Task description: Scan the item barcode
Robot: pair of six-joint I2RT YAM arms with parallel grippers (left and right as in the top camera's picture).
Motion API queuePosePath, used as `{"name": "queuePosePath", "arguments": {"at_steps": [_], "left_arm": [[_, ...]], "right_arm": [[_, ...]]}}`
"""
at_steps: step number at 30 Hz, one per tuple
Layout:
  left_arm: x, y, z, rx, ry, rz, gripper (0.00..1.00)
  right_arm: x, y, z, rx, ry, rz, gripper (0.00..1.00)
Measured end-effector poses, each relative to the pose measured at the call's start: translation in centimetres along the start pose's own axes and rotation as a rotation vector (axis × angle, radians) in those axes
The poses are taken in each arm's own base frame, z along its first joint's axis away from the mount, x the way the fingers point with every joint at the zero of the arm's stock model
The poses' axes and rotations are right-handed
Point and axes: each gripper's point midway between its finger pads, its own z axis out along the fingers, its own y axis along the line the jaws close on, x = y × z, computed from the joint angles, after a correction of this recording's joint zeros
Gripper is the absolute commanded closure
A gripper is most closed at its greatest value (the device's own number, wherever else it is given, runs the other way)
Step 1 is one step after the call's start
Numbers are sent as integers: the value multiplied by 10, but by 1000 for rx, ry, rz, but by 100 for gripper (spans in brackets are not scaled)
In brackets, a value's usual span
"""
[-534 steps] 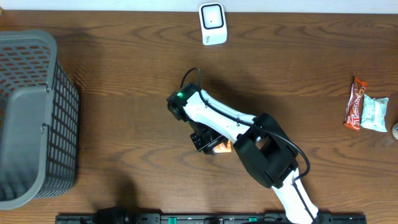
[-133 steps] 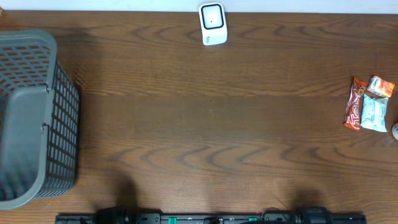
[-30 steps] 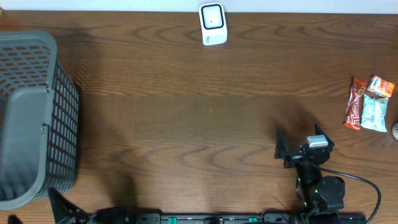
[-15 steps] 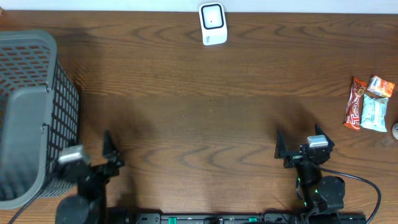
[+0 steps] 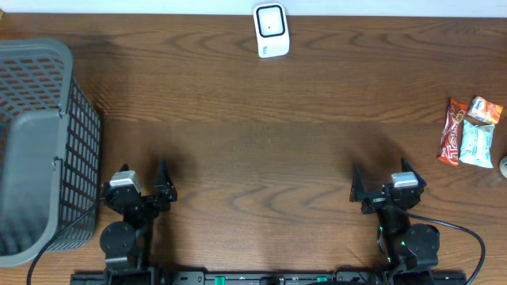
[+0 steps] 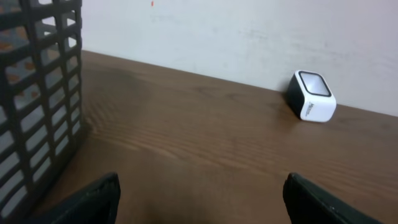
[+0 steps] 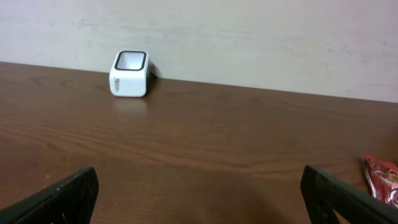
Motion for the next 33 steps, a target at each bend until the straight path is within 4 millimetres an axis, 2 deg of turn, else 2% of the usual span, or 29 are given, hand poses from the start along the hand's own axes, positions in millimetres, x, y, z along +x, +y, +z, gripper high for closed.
{"name": "queuePosePath", "arguments": {"at_steps": [14,33], "left_arm": [[4,-17,1,68,0,7,16],[4,-17,1,70,0,7,16]], "right_arm": [[0,0,0,2,0,0,1],[0,0,0,2,0,0,1]]}}
